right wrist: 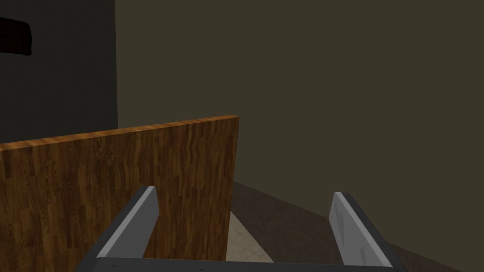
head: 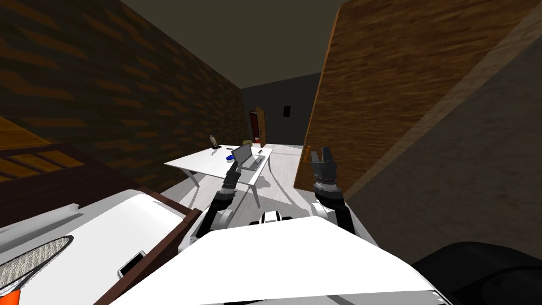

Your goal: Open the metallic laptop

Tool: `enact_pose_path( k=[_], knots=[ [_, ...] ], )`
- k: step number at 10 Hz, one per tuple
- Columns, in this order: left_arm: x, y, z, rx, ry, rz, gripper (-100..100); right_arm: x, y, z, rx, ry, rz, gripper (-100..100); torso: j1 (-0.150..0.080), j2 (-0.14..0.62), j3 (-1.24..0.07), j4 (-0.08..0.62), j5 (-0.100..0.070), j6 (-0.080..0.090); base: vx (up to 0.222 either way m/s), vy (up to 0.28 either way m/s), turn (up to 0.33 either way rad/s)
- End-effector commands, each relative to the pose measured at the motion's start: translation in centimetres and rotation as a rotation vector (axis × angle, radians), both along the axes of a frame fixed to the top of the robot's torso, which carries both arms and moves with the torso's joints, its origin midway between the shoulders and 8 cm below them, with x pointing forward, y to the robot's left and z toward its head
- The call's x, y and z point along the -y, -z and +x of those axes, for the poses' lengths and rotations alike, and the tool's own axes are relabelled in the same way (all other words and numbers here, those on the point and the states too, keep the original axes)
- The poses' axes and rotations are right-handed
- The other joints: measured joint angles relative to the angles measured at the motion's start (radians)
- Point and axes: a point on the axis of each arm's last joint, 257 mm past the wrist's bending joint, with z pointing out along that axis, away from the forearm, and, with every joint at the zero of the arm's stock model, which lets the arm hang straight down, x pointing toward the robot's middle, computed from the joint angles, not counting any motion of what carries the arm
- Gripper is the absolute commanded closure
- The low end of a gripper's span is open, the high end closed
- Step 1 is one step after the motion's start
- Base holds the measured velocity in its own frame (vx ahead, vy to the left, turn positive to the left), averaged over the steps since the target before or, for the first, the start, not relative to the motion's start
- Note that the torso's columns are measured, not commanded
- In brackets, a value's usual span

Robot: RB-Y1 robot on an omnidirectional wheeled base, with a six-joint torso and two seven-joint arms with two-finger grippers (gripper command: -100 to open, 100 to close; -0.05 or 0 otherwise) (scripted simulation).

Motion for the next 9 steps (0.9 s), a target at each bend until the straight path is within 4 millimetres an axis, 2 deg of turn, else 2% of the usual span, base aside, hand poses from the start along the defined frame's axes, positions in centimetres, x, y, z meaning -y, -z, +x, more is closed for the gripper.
enact_pose_path(
  k=[1,6,9],
  knots=[
    [0.8,1.9,1.8,-0.038,0.030,0.023,-100,0.0,0.0,0.0,0.000,0.000,0.000,0,0.000,-0.001,-0.001,-0.001,0.000,0.001,-0.057,-0.073,-0.104],
    [1.6,5.7,5.1,-0.119,0.067,0.080,-100,0.0,0.0,0.0,0.000,0.000,0.000,0,0.000,0.001,0.000,0.000,0.000,0.001,-0.054,-0.055,-0.084],
    [1.4,7.8,6.7,-0.166,0.073,0.120,-100,0.0,0.0,0.0,0.000,0.000,0.000,0,0.001,0.000,0.000,0.000,0.000,0.000,-0.021,-0.012,-0.055]
  ],
)
